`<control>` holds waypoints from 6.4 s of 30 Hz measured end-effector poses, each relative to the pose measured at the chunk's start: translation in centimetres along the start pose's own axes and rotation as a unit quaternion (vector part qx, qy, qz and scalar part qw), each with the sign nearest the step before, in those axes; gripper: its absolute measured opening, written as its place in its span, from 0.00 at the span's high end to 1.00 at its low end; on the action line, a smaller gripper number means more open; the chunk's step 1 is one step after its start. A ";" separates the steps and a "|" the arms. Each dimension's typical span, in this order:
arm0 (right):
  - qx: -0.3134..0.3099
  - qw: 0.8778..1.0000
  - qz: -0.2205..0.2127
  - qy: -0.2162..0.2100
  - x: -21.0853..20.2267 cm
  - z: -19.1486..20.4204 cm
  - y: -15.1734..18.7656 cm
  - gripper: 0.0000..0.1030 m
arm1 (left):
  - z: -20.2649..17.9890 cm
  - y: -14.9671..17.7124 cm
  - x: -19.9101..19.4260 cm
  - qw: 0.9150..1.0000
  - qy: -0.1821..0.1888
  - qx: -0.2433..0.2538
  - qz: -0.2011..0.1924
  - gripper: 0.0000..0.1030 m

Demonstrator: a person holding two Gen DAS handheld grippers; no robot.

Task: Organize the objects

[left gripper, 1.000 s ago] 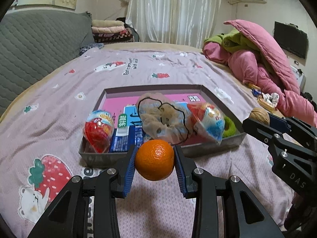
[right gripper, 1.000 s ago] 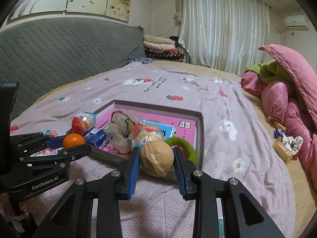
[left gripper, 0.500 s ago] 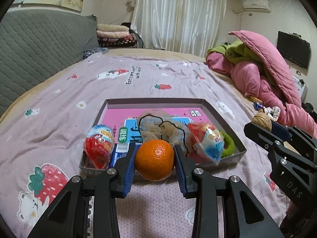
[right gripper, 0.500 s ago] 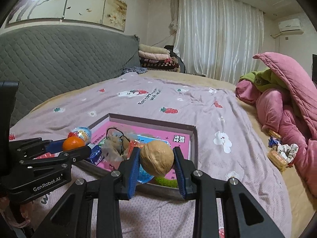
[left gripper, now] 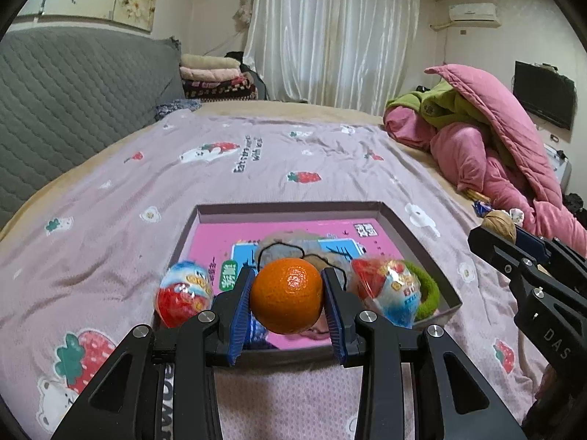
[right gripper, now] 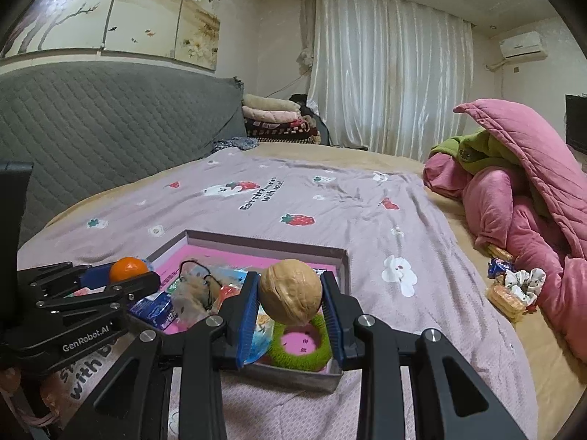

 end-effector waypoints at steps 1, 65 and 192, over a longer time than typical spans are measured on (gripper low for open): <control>0.002 1.000 -0.003 0.002 0.0 -0.2 -0.1 0.67 | 0.0 -0.2 0.0 1.000 -0.002 0.000 -0.003 0.63; 0.021 0.990 0.140 0.029 8.0 -2.4 4.6 0.67 | -3.2 2.6 6.8 0.995 -0.033 0.056 0.082 0.63; 0.041 0.995 0.080 0.034 -0.5 6.5 11.3 0.13 | 4.8 12.4 -2.5 0.993 -0.081 0.011 0.083 0.24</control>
Point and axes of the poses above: each gripper's, at about its wrist camera, not at the fingertips, and x roughly the way its jaws point, z to its left, y to its underside, the point moved 2 cm from there along x, roughly the way its jaws point, and after that the axes turned 15 degrees about -y, right-handed, at the moved point
